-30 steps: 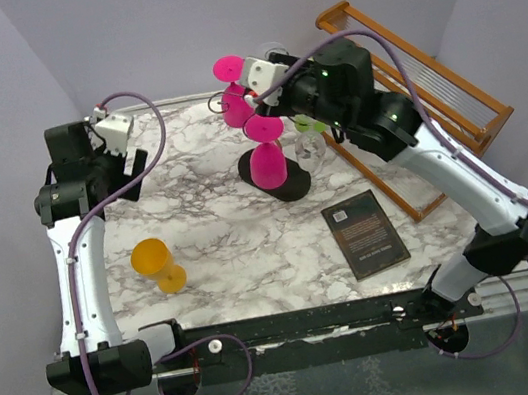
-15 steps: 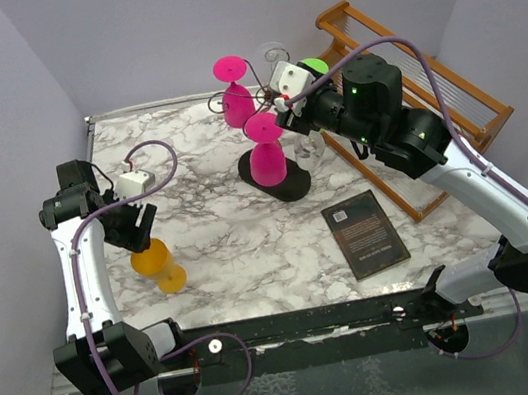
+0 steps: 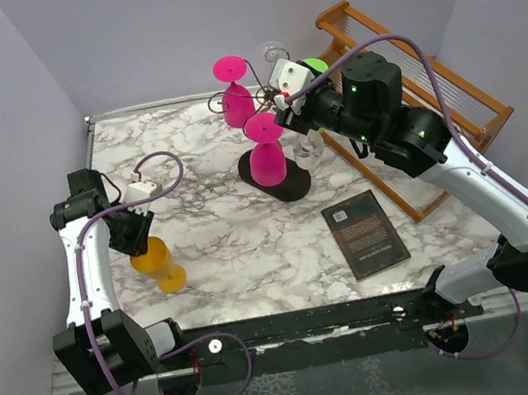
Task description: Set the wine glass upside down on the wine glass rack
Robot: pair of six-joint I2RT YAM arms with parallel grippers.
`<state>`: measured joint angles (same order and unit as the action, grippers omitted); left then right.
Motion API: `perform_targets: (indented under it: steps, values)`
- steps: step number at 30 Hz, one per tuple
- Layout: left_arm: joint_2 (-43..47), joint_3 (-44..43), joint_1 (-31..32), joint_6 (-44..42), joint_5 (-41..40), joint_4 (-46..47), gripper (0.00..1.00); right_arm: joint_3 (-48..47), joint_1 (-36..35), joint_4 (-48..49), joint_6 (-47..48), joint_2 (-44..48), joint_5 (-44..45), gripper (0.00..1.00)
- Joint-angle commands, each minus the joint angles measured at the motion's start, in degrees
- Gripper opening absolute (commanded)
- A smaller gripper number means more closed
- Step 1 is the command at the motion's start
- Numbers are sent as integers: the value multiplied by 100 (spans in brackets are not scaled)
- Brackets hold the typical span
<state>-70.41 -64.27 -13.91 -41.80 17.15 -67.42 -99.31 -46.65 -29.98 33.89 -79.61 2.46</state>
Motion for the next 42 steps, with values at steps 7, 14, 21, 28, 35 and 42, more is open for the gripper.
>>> perform_targets:
  steps: [7,14,21,28,35,42]
  values:
    - [-87,-1152,-42,-16,318,-32,0,-394,236,-114,-581,-150,-115,53]
    - [-173,-2891,-40,1409,658,589,0,-428,766,-97,-1774,-188,-1182,54]
    - [111,-3798,-33,3659,1639,2218,0,-399,912,119,-2700,-335,-1865,57]
    - [218,-3347,-33,6232,3309,4510,0,-408,964,482,-3660,-460,-2406,58]
    - [280,-2785,119,7680,3862,5802,0,-716,980,570,-4233,-718,-2643,64]
    - [366,-2458,517,7758,3752,5857,0,-1176,981,497,-4371,-1088,-2541,66]
